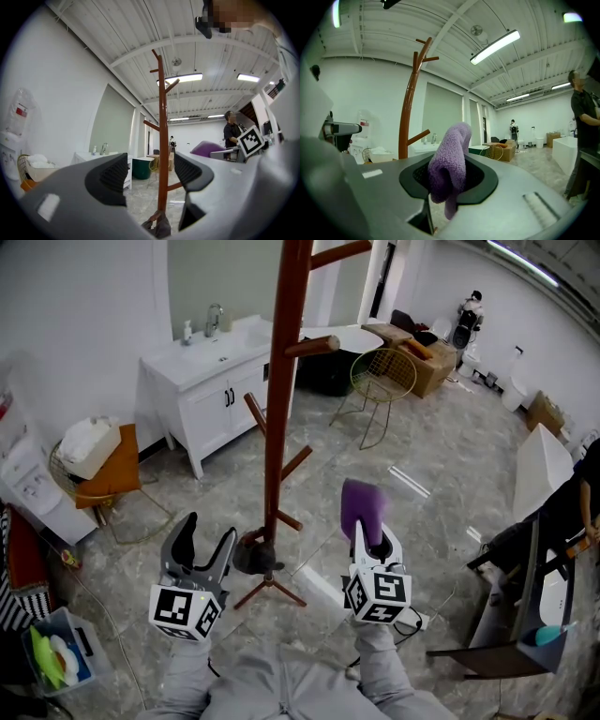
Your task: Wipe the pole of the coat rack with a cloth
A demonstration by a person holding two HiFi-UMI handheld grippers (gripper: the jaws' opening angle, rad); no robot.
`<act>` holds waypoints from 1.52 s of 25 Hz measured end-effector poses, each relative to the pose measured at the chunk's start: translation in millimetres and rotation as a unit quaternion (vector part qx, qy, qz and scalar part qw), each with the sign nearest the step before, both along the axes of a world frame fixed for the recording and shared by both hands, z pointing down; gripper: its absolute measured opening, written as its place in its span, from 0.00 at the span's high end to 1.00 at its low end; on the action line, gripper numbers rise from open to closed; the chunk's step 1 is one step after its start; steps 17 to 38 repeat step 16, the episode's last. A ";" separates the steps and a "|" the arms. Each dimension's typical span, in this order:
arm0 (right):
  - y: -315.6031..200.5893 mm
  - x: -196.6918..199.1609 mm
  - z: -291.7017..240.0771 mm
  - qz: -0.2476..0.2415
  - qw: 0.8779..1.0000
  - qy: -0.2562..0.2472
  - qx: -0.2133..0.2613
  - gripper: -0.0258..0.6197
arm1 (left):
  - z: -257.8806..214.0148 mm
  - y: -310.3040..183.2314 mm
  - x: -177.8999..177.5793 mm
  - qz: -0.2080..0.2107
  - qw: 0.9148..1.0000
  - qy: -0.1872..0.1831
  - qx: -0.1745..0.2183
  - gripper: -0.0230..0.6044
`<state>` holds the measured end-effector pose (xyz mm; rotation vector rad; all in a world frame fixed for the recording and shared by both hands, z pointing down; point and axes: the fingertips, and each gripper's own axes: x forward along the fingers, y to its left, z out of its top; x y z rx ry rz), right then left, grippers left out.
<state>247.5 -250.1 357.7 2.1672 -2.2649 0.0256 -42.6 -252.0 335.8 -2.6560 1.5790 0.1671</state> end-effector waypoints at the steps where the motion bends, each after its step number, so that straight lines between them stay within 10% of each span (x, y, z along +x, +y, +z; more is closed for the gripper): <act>1: -0.1 -0.6 -0.2 0.000 1.000 0.000 0.000 0.83 | -0.1 -0.2 -0.6 0.000 1.000 0.000 0.000 0.43; 38: 5.9 -0.4 3.8 0.007 1.000 -0.001 -0.007 0.83 | 2.6 -2.1 2.5 0.011 1.000 0.004 -0.003 0.43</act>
